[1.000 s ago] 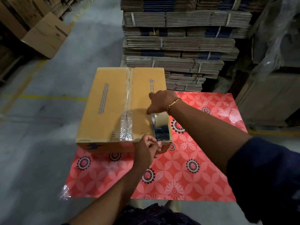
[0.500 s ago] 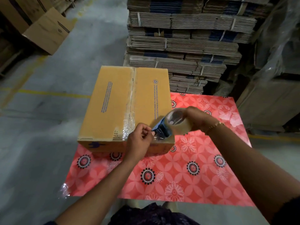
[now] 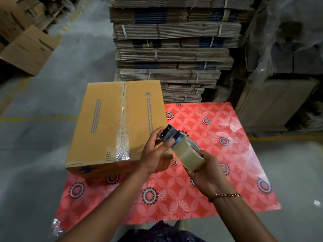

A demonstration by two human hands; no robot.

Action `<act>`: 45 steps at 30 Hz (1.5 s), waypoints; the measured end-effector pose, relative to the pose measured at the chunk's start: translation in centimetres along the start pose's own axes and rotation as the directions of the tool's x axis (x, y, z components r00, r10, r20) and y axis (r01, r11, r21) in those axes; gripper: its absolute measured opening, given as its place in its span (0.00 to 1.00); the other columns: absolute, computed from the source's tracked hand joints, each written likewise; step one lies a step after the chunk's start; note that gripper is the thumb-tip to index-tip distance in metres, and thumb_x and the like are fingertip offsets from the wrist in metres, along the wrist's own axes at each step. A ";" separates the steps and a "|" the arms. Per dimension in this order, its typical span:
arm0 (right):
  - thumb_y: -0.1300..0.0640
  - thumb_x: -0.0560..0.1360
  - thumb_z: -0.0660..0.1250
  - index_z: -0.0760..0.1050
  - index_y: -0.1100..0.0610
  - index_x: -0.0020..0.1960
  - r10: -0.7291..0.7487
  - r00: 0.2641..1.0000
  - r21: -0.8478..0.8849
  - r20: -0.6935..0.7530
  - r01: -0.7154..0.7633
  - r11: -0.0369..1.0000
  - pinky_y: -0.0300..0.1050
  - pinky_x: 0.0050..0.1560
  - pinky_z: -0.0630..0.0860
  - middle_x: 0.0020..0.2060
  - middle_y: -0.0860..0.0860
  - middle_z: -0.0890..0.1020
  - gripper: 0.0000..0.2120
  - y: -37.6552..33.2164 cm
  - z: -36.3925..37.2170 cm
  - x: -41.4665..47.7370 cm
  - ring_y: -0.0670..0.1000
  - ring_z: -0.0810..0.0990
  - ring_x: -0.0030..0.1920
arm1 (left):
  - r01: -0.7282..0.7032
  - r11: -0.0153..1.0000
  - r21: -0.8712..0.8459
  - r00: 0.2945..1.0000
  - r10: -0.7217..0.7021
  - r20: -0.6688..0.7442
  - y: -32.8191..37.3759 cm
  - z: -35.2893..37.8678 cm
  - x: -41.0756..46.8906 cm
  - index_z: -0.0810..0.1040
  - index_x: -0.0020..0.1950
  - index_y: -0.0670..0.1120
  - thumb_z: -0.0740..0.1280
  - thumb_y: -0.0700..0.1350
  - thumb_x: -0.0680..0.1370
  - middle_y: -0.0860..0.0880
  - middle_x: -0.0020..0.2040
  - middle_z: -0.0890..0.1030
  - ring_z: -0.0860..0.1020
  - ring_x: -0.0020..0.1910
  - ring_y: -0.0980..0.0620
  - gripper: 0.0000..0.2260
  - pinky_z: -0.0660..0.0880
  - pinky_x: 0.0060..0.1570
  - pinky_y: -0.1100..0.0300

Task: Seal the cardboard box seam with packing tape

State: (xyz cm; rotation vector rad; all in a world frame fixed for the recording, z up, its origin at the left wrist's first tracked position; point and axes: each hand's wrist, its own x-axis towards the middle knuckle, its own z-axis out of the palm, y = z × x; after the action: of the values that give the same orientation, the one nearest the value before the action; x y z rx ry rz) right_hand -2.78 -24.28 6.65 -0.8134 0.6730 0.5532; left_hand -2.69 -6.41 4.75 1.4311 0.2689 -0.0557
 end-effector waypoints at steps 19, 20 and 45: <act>0.55 0.77 0.64 0.77 0.55 0.54 0.041 0.987 -0.393 0.154 0.023 0.919 0.48 0.36 0.80 0.34 0.51 0.78 0.08 2.9 -2.1 -1.1 0.52 0.78 0.38 | 0.293 0.841 -0.454 0.953 -0.292 0.076 4.3 1.6 -0.7 0.77 0.43 0.44 0.62 0.42 0.76 0.45 0.37 0.80 0.80 0.35 0.46 0.06 0.77 0.37 0.57; 0.55 0.77 0.65 0.76 0.54 0.56 0.027 0.987 -0.420 0.161 0.044 0.907 0.49 0.37 0.80 0.37 0.50 0.79 0.09 3.1 -2.4 -1.0 0.52 0.79 0.39 | 0.305 0.840 -0.449 0.949 -0.309 0.067 4.5 1.7 -0.8 0.77 0.40 0.44 0.61 0.42 0.76 0.45 0.35 0.79 0.79 0.32 0.46 0.06 0.77 0.35 0.59; 0.48 0.73 0.59 0.76 0.59 0.61 -0.139 0.976 -0.462 0.168 0.202 0.863 0.47 0.38 0.78 0.43 0.55 0.84 0.22 7.1 -4.1 -1.2 0.52 0.82 0.40 | 0.512 0.852 -0.107 0.858 -0.501 0.116 3.3 2.9 0.3 0.73 0.31 0.47 0.62 0.44 0.66 0.48 0.30 0.75 0.74 0.28 0.47 0.04 0.71 0.35 0.57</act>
State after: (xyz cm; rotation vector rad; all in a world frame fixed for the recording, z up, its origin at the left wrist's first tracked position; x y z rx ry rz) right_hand -9.73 -23.74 2.10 -1.2772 0.3361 0.6135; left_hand -1.35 -8.71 8.25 1.1874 0.5674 -0.5231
